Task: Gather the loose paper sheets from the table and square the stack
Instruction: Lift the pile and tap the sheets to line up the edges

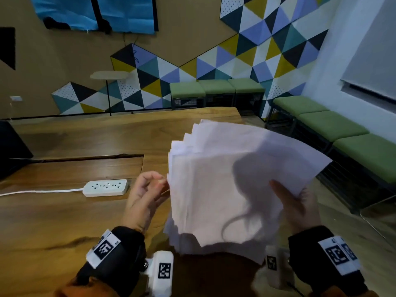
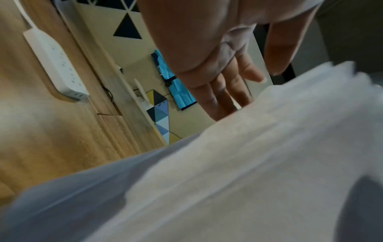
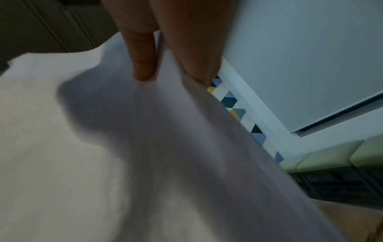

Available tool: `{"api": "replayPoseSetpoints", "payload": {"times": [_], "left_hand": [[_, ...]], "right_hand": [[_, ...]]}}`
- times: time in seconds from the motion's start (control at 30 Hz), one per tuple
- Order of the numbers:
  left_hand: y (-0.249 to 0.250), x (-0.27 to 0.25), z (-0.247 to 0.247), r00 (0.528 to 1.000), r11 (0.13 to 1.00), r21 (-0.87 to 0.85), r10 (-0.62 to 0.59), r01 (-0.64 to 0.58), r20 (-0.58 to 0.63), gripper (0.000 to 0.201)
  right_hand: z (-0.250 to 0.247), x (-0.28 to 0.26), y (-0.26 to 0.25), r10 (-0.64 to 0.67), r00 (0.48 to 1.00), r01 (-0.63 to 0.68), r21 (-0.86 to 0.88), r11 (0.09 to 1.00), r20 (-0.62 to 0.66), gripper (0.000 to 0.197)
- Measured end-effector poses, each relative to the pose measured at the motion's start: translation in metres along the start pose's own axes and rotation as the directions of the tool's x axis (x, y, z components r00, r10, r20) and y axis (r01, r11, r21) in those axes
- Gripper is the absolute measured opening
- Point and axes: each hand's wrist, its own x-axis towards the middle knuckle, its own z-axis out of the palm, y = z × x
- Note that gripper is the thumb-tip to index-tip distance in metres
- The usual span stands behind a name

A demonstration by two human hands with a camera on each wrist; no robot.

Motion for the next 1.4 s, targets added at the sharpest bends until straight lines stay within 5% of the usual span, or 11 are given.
{"api": "replayPoseSetpoints", "payload": {"times": [0.17,0.3,0.6,0.67,0.77,0.97,1.1,1.2,1.33,1.4], "left_hand": [[-0.002,0.000,0.002,1.000,0.997,0.078,0.026,-0.025,-0.015,0.052],[0.000,0.005,0.009,0.998,0.987,0.155,0.039,-0.031,-0.049,0.013],[0.013,0.006,0.010,0.985,0.959,0.233,0.172,-0.161,-0.025,0.005],[0.023,0.012,0.011,0.981,0.960,0.203,0.192,-0.192,0.020,0.026],[0.039,0.021,0.017,0.975,0.966,0.137,0.214,-0.221,0.059,0.031],[0.024,0.026,0.036,0.986,0.981,0.109,0.156,-0.161,0.052,0.024],[0.020,0.025,0.038,0.990,0.998,0.049,0.056,-0.050,-0.129,0.009],[0.028,0.029,0.042,0.989,0.997,-0.075,-0.045,0.035,-0.142,0.024],[0.018,0.019,0.032,0.991,0.983,0.180,-0.005,-0.020,0.136,0.094],[0.007,0.014,0.027,0.978,0.954,0.300,-0.067,0.005,0.199,0.096]], "right_hand": [[0.002,0.003,-0.003,0.003,0.999,-0.002,-0.017,1.000,0.036,0.022],[0.002,0.002,-0.005,-0.015,0.998,0.016,-0.014,1.000,0.053,0.023],[0.000,0.003,-0.009,-0.005,0.997,0.005,0.012,1.000,0.078,0.023],[-0.001,0.004,-0.009,0.001,0.997,-0.002,0.009,1.000,0.079,0.020],[0.000,0.005,-0.010,0.014,0.997,-0.015,0.008,1.000,0.082,0.020],[0.004,0.004,-0.010,0.007,0.986,-0.007,-0.003,1.000,0.168,0.039],[0.000,0.003,-0.010,0.008,0.979,-0.012,0.019,1.000,0.204,0.039],[-0.006,0.003,-0.010,0.022,0.984,-0.029,0.033,0.999,0.179,0.038],[-0.005,0.006,-0.007,0.002,0.981,-0.010,0.040,0.999,0.195,0.045],[-0.004,0.007,-0.008,0.000,0.979,-0.013,0.065,0.998,0.203,0.033]]}}
